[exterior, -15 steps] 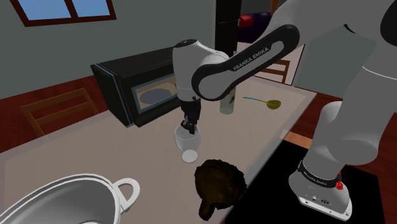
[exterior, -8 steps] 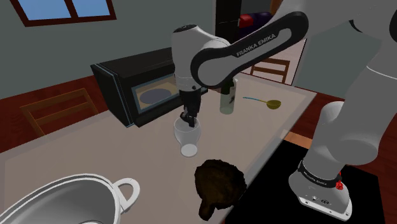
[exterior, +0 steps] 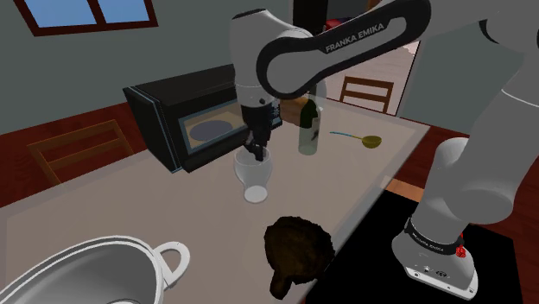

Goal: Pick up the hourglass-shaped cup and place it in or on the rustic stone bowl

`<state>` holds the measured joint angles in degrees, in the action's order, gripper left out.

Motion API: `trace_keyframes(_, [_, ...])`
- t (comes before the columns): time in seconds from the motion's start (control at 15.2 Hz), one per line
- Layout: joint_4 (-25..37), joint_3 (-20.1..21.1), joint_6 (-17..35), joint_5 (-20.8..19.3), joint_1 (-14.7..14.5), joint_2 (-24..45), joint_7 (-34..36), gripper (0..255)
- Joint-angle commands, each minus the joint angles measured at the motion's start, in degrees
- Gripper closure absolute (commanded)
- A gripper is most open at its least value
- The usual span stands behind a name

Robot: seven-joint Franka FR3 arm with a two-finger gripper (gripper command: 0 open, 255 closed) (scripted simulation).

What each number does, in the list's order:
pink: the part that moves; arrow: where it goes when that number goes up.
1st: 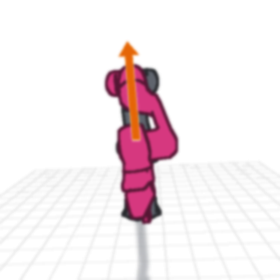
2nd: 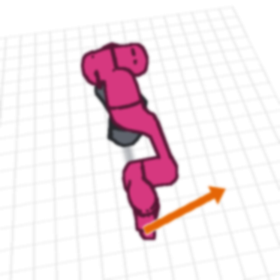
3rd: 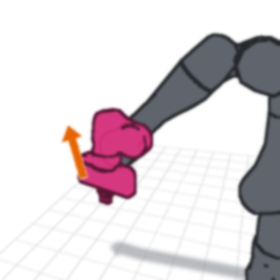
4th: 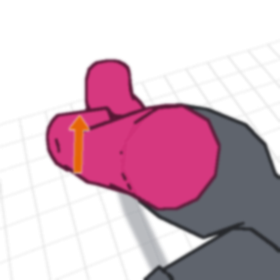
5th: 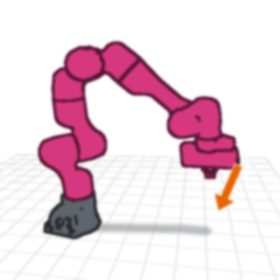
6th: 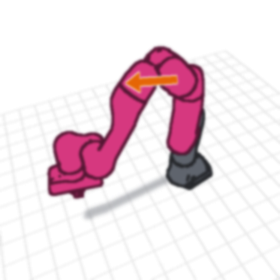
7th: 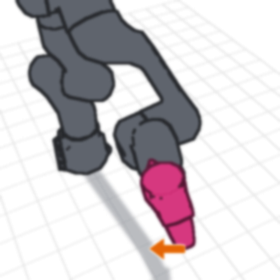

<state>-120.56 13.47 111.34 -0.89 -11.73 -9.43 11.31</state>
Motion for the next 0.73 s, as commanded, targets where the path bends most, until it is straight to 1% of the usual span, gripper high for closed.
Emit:
trace_keyframes(0.0, [1.28, -0.03, -1.51, 0.06, 0.00, -0.24, -0.09, 255])
trace_keyframes(0.53, [6.82, -0.19, -7.64, 0.21, 0.06, -0.86, -0.44, 255])
trace_keyframes(0.59, [7.10, -0.20, -7.95, 0.21, 0.07, -0.89, -0.46, 255])
trace_keyframes(0.66, [5.98, 0.20, -8.42, 0.67, -0.36, -2.50, 0.18, 255])
